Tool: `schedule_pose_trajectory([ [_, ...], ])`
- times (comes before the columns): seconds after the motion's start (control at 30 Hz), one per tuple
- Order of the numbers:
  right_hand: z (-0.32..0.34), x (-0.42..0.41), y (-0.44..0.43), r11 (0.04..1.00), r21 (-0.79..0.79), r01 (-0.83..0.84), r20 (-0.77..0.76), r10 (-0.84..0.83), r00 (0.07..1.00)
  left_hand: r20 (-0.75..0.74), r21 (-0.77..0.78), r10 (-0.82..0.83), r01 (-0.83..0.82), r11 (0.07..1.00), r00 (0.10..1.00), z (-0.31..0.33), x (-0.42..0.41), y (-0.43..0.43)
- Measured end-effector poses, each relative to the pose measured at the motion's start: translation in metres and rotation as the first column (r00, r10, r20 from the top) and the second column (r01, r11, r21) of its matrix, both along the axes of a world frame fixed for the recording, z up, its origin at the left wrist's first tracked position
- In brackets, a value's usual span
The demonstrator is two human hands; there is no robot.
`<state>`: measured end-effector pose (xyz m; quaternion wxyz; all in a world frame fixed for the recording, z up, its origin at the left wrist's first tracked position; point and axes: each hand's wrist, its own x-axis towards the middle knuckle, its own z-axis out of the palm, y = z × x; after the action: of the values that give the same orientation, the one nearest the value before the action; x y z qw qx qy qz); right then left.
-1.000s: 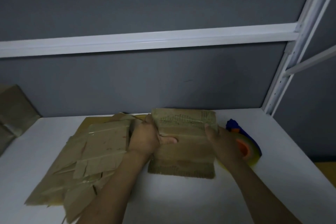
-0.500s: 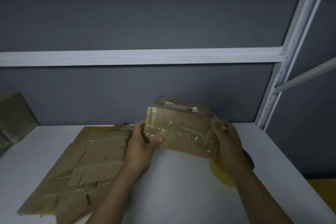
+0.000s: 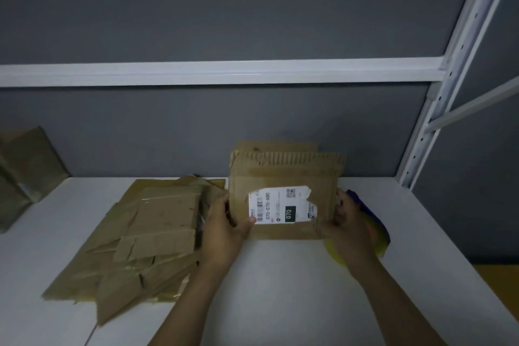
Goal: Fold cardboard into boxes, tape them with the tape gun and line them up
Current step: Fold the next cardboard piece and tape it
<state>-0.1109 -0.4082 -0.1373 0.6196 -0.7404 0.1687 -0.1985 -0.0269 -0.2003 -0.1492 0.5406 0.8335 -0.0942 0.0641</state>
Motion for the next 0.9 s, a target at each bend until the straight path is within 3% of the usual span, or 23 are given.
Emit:
schedule_pose_trajectory([
  [0.13, 0.008, -0.006, -0.008, 0.979, 0.198, 0.053, -0.081, -0.037, 0.996, -0.068, -0.165, -0.034, 0.022, 0.986, 0.997, -0.016, -0.012, 0.013],
  [0.23, 0.018, -0.01, -0.02, 0.917, 0.388, 0.09, -0.16, -0.029, 0.987, -0.209, -0.521, -0.133, 0.005, 0.853, 0.969, -0.002, -0.021, 0.028],
  [0.3, 0.026, -0.008, -0.023, 0.929, 0.369, 0.03, -0.149, 0.027, 0.988, -0.306, -0.634, -0.142, -0.09, 0.768, 0.942, 0.016, -0.02, 0.034],
  [0.37, 0.039, -0.006, -0.021, 0.958, 0.282, -0.048, -0.153, 0.094, 0.984, -0.33, -0.573, -0.116, -0.101, 0.813, 0.937, 0.032, -0.012, 0.04],
  [0.47, 0.052, -0.002, -0.024, 0.976, 0.135, -0.169, -0.2, 0.194, 0.96, -0.348, -0.403, -0.179, 0.026, 0.915, 0.92, 0.06, -0.01, 0.042],
  [0.6, 0.069, -0.002, -0.028, 0.877, -0.043, -0.478, -0.359, 0.433, 0.827, -0.315, -0.088, -0.211, 0.193, 0.977, 0.925, 0.084, -0.014, 0.031],
  [0.7, 0.07, 0.005, -0.021, 0.846, -0.096, -0.524, -0.327, 0.47, 0.82, -0.23, 0.104, -0.136, 0.163, 0.981, 0.964, 0.074, -0.011, 0.022],
  [0.77, 0.065, 0.014, -0.017, 0.845, -0.267, -0.464, -0.346, 0.365, 0.864, -0.181, 0.097, -0.072, 0.09, 0.991, 0.981, 0.069, -0.014, 0.017],
  [0.83, 0.064, 0.019, -0.016, 0.752, -0.524, -0.399, -0.381, 0.212, 0.9, -0.152, 0.024, -0.038, 0.042, 0.999, 0.988, 0.068, -0.015, 0.014],
  [0.9, 0.066, 0.02, -0.02, 0.694, -0.629, -0.351, -0.324, 0.176, 0.929, -0.097, -0.031, -0.036, 0.034, 0.999, 0.995, 0.068, -0.014, 0.017],
])
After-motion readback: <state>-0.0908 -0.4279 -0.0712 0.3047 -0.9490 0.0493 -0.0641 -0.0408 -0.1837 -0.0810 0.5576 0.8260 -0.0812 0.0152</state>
